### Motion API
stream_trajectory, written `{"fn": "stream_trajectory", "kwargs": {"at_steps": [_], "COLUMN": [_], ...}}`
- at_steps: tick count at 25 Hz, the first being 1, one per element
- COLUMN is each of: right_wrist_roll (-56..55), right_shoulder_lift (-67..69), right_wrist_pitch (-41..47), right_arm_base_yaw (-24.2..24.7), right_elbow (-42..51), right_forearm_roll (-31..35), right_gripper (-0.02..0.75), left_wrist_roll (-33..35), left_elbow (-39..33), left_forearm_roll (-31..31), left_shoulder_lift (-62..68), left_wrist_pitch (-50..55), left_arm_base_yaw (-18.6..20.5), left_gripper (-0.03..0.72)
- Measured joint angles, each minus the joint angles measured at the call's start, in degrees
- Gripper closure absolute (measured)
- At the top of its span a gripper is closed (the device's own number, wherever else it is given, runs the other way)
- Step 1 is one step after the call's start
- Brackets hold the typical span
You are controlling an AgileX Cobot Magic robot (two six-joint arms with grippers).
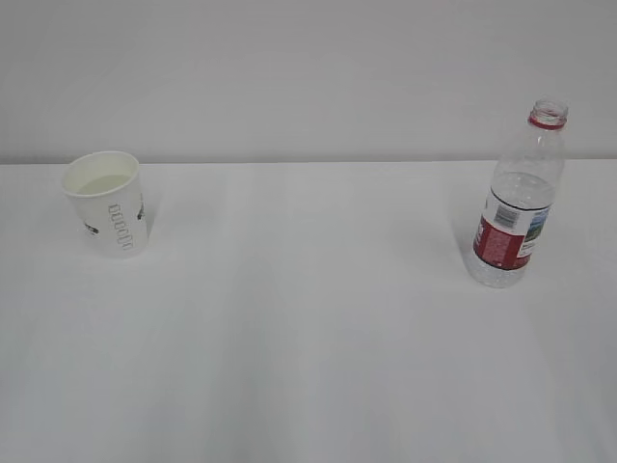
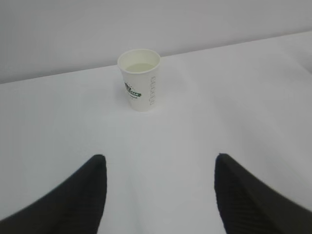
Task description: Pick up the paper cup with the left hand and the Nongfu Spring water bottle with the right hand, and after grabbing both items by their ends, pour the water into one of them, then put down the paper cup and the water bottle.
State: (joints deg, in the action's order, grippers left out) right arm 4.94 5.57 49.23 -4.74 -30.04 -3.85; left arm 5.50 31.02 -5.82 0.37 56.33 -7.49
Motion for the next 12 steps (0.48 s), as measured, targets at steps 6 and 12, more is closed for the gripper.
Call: {"fn": "stream_trajectory", "kwargs": {"at_steps": [6, 12], "right_wrist_roll": [0.34, 0.9], "right_shoulder_lift": [-2.7, -5.95], "right_wrist_pitch": [6.98, 13.97], "right_arm_base_yaw": [0.0, 0.0], "right_elbow": [-0.67, -0.67], "right_forearm_roll": [0.21, 0.47], "right_gripper": [0.15, 0.15], "left_wrist_roll": [0.0, 0.0], "left_elbow": [0.16, 0.26], "left_forearm_roll": [0.0, 0.0], "left_shoulder_lift": [-0.1, -0.1], "left_wrist_pitch": [3.92, 6.39], "left_arm_base_yaw": [0.0, 0.0], "left_gripper": [0.181, 0.181]}}
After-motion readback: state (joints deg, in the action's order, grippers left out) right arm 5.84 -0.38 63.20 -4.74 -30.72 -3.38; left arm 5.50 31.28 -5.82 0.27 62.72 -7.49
